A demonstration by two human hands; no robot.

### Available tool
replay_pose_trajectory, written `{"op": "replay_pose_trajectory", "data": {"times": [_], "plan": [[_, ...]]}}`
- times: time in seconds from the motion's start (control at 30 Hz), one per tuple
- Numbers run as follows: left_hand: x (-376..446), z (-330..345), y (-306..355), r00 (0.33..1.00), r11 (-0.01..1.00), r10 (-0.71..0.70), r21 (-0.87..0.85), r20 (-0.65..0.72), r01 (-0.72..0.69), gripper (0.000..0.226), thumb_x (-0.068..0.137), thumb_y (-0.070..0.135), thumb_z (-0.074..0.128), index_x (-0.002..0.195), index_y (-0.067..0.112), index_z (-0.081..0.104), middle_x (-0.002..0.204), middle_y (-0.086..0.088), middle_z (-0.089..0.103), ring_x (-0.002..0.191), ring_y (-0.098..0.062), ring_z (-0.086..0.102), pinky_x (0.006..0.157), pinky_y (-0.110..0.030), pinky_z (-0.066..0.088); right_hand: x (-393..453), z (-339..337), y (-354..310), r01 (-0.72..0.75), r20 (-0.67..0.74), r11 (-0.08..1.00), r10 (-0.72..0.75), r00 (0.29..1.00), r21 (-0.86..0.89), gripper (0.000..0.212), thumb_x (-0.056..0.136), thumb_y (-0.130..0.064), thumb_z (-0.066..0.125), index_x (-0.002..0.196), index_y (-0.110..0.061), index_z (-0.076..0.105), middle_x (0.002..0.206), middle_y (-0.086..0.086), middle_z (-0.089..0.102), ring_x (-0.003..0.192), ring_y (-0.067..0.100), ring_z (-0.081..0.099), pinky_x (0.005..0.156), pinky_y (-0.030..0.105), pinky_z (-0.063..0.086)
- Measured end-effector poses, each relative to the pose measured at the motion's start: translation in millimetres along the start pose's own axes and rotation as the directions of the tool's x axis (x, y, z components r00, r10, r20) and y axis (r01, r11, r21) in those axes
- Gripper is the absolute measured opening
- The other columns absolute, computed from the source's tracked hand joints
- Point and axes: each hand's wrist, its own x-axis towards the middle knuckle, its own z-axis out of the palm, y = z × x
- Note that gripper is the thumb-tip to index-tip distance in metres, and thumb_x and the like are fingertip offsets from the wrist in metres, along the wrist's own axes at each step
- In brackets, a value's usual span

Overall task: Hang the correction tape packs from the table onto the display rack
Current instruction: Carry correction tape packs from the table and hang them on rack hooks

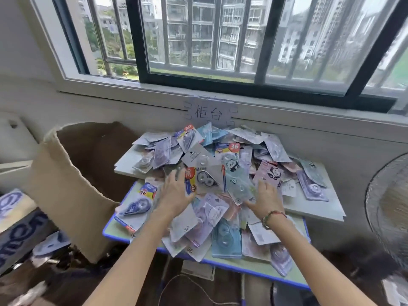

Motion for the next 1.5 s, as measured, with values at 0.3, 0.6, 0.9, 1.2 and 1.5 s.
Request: {"op": "replay_pose_trajectory", "data": {"times": [0.3,0.6,0.9,1.2,1.5], "plan": [[81.4,21.8,8.4,0.962,0.983,0.154,0.067,0.224,-0.173,0.092,0.086,0.037,0.068,0.154,0.016,0.009,0.16,-0.006,0.012,0.146,-0.026,0.013,0.118,-0.044,0.019,65.4,24.2,-33.5,-0.123,0.05,0.992,0.124,0.991,-0.016,0.102,0.083,-0.048,0.067,0.152,-0.01,0.002,0.152,0.017,0.018,0.139,0.033,0.022,0.114,0.042,0.026],[116.5,55.2,26.2,0.936,0.938,0.222,0.204,0.272,-0.282,0.088,0.084,0.03,0.069,0.152,0.02,0.014,0.157,-0.004,0.016,0.144,-0.026,0.015,0.116,-0.045,0.021,88.5,45.2,-23.3,-0.135,0.127,0.991,0.131,0.983,0.019,0.115,0.079,-0.041,0.073,0.151,-0.01,-0.011,0.157,0.019,-0.002,0.142,0.033,0.022,0.11,0.044,0.034],[122.2,58.3,34.8,0.912,0.856,0.325,0.333,0.248,-0.396,0.079,0.084,0.02,0.057,0.152,0.02,0.017,0.145,-0.004,0.032,0.132,-0.025,0.027,0.105,-0.038,0.027,107.2,26.9,-3.9,-0.154,0.074,0.986,0.149,0.986,0.061,0.079,0.083,-0.036,0.065,0.144,-0.01,0.021,0.137,0.016,0.041,0.123,0.03,0.043,0.095,0.038,0.045],[149.9,28.6,69.4,0.844,0.757,0.518,0.382,0.143,-0.53,0.076,0.086,0.015,0.058,0.151,0.032,0.022,0.155,0.0,0.018,0.141,-0.026,0.014,0.111,-0.046,0.018,119.1,12.6,1.6,-0.19,0.024,0.955,0.19,0.982,0.229,0.081,0.079,-0.035,0.071,0.142,-0.013,0.025,0.128,0.016,0.048,0.116,0.031,0.048,0.09,0.043,0.048],[163.6,54.3,45.2,0.892,0.82,0.396,0.354,0.216,-0.45,0.071,0.09,0.0,0.048,0.152,0.021,0.022,0.155,-0.011,0.017,0.143,-0.029,0.017,0.113,-0.043,0.026,124.5,16.4,10.8,-0.197,0.013,0.948,0.2,0.98,0.248,0.087,0.077,-0.035,0.071,0.145,-0.015,0.022,0.13,0.012,0.048,0.118,0.027,0.046,0.094,0.042,0.046]]}}
